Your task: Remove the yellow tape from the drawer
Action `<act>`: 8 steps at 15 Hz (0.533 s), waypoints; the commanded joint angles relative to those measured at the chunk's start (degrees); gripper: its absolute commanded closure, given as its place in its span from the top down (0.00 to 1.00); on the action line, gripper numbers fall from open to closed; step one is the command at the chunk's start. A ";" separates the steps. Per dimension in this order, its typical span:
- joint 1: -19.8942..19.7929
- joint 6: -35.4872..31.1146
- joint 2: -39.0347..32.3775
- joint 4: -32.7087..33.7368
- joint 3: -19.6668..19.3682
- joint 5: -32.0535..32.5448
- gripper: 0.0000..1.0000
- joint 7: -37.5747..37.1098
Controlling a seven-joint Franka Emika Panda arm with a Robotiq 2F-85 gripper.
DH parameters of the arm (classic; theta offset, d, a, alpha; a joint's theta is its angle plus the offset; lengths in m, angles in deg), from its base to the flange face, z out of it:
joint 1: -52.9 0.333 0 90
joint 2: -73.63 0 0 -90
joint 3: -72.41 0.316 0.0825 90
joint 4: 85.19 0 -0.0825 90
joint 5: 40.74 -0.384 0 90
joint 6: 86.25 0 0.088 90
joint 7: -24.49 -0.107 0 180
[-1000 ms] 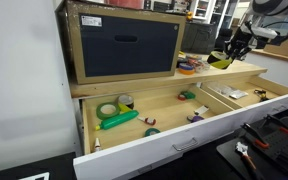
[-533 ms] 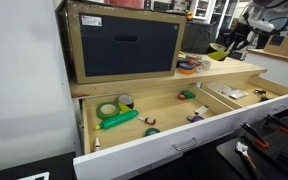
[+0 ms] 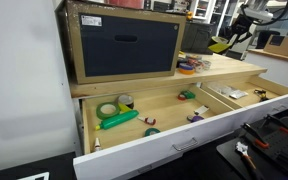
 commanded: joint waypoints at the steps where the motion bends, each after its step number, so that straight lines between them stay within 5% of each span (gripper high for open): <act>1: -0.96 7.08 -3.70 9.58 1.43 4.28 0.06 -5.57; 8: -0.78 16.78 -9.73 21.75 -0.93 7.45 0.06 -3.90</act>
